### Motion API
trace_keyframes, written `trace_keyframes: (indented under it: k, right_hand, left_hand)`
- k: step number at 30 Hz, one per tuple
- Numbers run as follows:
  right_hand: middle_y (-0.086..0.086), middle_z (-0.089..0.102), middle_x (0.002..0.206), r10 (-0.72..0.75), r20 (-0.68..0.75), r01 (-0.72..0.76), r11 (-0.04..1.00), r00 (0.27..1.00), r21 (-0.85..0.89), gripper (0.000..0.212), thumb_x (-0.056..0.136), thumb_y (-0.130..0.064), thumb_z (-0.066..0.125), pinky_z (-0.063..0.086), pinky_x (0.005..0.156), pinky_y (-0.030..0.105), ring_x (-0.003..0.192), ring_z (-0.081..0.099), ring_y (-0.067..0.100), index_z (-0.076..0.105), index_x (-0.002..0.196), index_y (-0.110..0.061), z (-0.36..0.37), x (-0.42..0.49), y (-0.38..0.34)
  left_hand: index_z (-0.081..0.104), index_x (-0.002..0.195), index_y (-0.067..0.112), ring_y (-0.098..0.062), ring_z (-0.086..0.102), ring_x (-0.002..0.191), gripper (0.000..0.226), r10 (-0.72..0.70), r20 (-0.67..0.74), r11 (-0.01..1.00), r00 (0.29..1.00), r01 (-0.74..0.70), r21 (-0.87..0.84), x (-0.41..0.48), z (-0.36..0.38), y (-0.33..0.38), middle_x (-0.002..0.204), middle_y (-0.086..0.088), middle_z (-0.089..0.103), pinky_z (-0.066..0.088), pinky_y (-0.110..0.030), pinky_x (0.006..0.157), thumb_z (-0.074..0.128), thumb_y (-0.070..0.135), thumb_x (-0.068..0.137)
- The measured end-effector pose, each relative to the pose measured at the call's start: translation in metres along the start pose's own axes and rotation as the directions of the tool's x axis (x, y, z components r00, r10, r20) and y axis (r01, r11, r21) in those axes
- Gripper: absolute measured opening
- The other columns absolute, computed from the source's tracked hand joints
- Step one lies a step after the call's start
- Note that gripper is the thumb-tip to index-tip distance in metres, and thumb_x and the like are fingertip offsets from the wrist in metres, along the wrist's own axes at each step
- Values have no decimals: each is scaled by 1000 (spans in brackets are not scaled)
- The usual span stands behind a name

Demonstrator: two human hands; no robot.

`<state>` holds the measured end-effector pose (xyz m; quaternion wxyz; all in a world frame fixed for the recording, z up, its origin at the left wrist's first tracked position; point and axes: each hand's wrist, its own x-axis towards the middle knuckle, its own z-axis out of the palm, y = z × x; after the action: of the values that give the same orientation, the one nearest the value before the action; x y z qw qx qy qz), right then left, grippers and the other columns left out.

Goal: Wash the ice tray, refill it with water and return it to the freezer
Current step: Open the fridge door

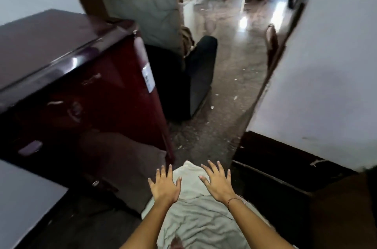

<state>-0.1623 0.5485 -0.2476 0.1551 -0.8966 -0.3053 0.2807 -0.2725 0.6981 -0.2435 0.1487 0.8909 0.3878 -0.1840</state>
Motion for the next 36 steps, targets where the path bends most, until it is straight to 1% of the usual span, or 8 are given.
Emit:
trace_keyframes:
  k: [4,8,15,20,23,28,32,36]
  right_hand:
    - [-12,7,159,-126,41,125,992,991,12,86,74,-76,1,-3,115,54,147,-8,18,21,148,-37,11,17,-53]
    - [-11,11,158,-216,103,211,976,971,54,53,96,-56,25,0,115,54,147,-5,19,25,146,-37,28,35,-99]
    - [-10,26,154,-351,177,316,928,920,199,47,97,-51,34,14,116,51,145,11,21,35,142,-36,63,50,-177]
    - [-3,42,143,-442,197,306,821,875,481,42,99,-40,40,29,112,30,135,36,14,45,137,-23,73,51,-231]
    - [-7,47,134,-439,233,216,755,868,619,39,98,-39,42,33,105,22,126,41,6,48,134,-25,73,55,-259]
    - [-1,61,123,-429,253,146,705,867,694,30,99,-37,41,40,106,27,118,54,11,58,120,-22,74,59,-300]
    - [-14,60,96,-423,265,92,657,866,748,37,102,-33,31,43,75,0,89,54,-7,59,110,-11,65,61,-328]
    - [5,64,116,-418,255,92,651,872,753,83,86,-72,29,45,100,29,111,58,14,59,122,-4,75,65,-350]
  left_hand:
    - [4,151,25,-22,3,147,67,-162,18,980,987,163,-111,-2,-4,-46,159,-3,6,9,-52,115,21,57,95]
    - [6,151,26,-21,5,147,67,-306,21,927,952,304,-218,-6,-7,-85,159,-3,8,10,-51,115,23,57,94]
    - [7,151,27,-22,7,146,66,-523,64,771,850,503,-391,-20,-7,-149,159,-2,9,12,-52,115,23,58,94]
    - [13,150,24,-22,13,145,67,-632,15,661,775,550,-510,-27,-11,-181,158,-4,17,16,-52,114,27,57,94]
    - [24,148,20,-22,25,142,62,-667,-174,678,725,493,-545,-28,-24,-188,153,-5,29,25,-48,112,31,52,95]
    - [45,135,15,-23,50,121,52,-695,-506,673,511,214,-707,-25,-65,-192,134,-5,53,42,-41,94,29,46,96]
    - [57,118,11,-13,55,105,59,-703,-592,594,394,-134,-794,-27,-112,-186,108,-1,62,45,-26,88,22,51,93]
    - [60,117,5,11,47,98,47,-756,-527,414,388,-341,-844,-29,-152,-179,105,15,56,38,-8,89,32,39,100]
